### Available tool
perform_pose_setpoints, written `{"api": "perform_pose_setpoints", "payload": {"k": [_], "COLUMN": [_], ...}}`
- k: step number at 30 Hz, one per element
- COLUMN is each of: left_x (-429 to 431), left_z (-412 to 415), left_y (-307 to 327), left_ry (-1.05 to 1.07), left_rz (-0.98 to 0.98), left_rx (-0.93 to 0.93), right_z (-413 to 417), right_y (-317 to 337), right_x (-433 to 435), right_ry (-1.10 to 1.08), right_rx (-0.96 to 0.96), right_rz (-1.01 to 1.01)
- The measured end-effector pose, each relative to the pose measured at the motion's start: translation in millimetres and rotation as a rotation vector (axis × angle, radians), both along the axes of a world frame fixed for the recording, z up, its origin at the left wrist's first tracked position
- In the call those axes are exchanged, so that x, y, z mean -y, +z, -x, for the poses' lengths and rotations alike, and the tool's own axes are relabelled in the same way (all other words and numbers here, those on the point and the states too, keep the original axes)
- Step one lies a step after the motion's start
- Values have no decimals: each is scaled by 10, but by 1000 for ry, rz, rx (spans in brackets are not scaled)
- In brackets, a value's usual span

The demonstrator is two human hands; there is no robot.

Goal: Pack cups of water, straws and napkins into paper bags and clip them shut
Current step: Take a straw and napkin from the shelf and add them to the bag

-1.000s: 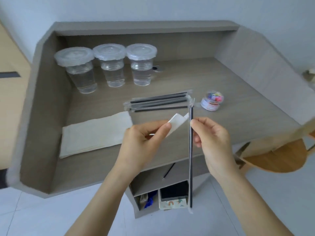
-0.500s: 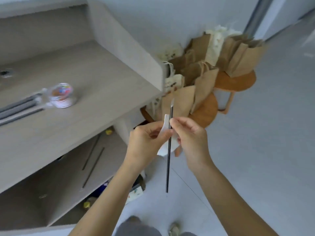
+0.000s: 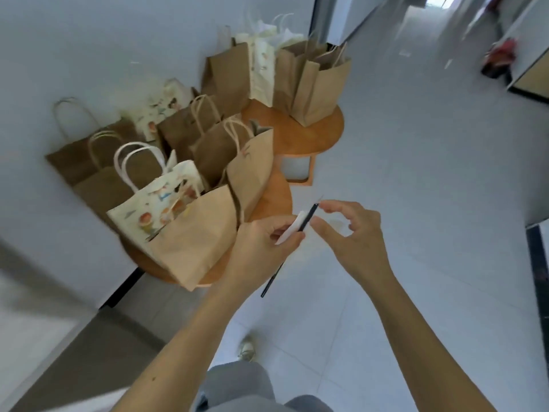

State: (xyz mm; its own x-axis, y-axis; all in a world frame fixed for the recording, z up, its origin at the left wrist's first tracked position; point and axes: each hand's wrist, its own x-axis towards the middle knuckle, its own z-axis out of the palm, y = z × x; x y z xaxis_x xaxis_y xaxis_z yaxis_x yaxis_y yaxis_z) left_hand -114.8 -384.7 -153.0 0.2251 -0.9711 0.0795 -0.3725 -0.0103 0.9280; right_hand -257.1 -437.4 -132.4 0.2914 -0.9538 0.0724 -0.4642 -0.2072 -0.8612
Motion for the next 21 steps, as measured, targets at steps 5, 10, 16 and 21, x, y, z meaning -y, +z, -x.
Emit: {"api": "perform_pose_setpoints", "payload": {"k": [5, 10, 16, 21], "left_x": [951, 1908, 3189, 4241], "left_z": [40, 59, 122, 253], "left_y": [48, -101, -316, -250], "left_ry": [-91, -145, -81, 47], "left_rz": [95, 23, -48, -92], "left_rx": [122, 189, 357, 383], "right_z": [39, 66, 232, 443], "right_y": [66, -94, -288, -268], "right_x": [809, 1657, 3028, 4248], "right_ry": [-33, -85, -59, -10], "right_rx": [-51, -21, 39, 20], "right_rz": [-24, -42, -16, 42]}}
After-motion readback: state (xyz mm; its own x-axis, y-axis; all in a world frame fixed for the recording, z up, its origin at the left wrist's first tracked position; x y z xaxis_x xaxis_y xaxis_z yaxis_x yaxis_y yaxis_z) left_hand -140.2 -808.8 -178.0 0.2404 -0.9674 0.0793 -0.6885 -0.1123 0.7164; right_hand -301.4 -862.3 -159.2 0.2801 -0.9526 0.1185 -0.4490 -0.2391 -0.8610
